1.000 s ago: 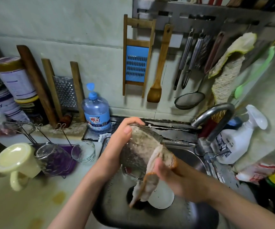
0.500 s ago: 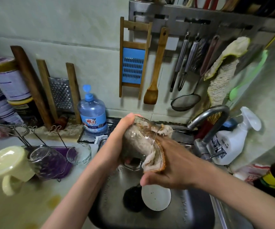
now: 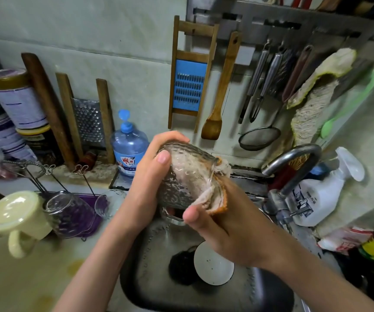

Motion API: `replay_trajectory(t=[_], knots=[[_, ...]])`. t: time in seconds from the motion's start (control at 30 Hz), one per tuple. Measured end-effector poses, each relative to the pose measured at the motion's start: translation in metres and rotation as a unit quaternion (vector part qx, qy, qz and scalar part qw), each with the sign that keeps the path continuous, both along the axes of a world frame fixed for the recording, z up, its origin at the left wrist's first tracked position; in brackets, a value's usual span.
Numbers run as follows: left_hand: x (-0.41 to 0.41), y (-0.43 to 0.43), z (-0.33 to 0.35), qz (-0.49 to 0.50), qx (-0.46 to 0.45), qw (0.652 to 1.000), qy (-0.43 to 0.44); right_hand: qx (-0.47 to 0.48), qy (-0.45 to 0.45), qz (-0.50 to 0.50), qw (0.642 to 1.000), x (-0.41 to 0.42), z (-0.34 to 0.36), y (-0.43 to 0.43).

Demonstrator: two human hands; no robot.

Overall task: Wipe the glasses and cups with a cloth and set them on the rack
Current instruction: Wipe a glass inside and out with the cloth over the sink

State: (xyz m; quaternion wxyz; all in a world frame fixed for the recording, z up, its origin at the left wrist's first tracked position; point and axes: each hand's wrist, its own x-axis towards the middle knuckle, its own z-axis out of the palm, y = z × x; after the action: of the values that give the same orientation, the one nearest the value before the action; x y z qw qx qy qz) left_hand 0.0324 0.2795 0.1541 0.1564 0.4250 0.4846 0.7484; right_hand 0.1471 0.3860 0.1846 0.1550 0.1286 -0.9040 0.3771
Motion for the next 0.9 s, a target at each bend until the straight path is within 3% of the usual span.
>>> replay_trajectory(t=[0.17, 0.27, 0.3, 0.37, 0.5, 0.57, 0.6, 0.67, 0.7, 0.73, 0.8, 0.9], knots=[[0.005, -0.001, -0.004, -0.011, -0.015, 1.0, -0.009, 0.025, -0.109, 0.05, 0.992, 0.008, 0.01, 0.009], [0.003, 0.0, -0.008, -0.022, -0.031, 0.999, -0.021, -0.126, -0.143, 0.046, 0.981, 0.009, 0.011, 0.008], [0.003, 0.001, -0.009, -0.026, -0.03, 0.999, -0.029, -0.228, -0.171, 0.031, 0.958, 0.009, 0.01, 0.009], [0.005, 0.004, -0.009, -0.04, -0.024, 0.998, -0.048, -0.429, -0.231, 0.08, 0.869, 0.009, 0.004, 0.015], [0.001, 0.011, -0.01, -0.044, -0.056, 0.993, -0.099, -0.592, -0.193, 0.094, 0.777, 0.003, -0.002, 0.016], [0.0, 0.011, -0.013, -0.038, -0.064, 0.989, -0.124, -0.591, -0.234, 0.119, 0.763, 0.002, -0.007, 0.015], [-0.001, 0.011, -0.014, -0.038, -0.074, 0.987, -0.139, -0.53, -0.243, 0.1, 0.806, 0.005, -0.006, 0.014], [-0.002, 0.011, -0.011, -0.047, -0.109, 0.978, -0.169, -0.277, -0.21, 0.081, 0.934, 0.008, -0.003, 0.012], [-0.002, 0.01, -0.009, -0.051, -0.135, 0.973, -0.182, -0.123, -0.166, 0.072, 0.976, 0.009, -0.008, 0.015], [-0.001, 0.008, -0.008, -0.05, -0.163, 0.967, -0.188, 0.03, -0.12, 0.058, 0.991, 0.008, -0.016, 0.021], [0.003, 0.002, -0.007, -0.056, -0.185, 0.96, -0.201, 0.247, -0.073, 0.015, 0.966, 0.004, -0.028, 0.03], [0.007, -0.003, -0.003, -0.083, -0.213, 0.953, -0.196, 0.388, -0.052, -0.033, 0.92, -0.007, -0.051, 0.04]])
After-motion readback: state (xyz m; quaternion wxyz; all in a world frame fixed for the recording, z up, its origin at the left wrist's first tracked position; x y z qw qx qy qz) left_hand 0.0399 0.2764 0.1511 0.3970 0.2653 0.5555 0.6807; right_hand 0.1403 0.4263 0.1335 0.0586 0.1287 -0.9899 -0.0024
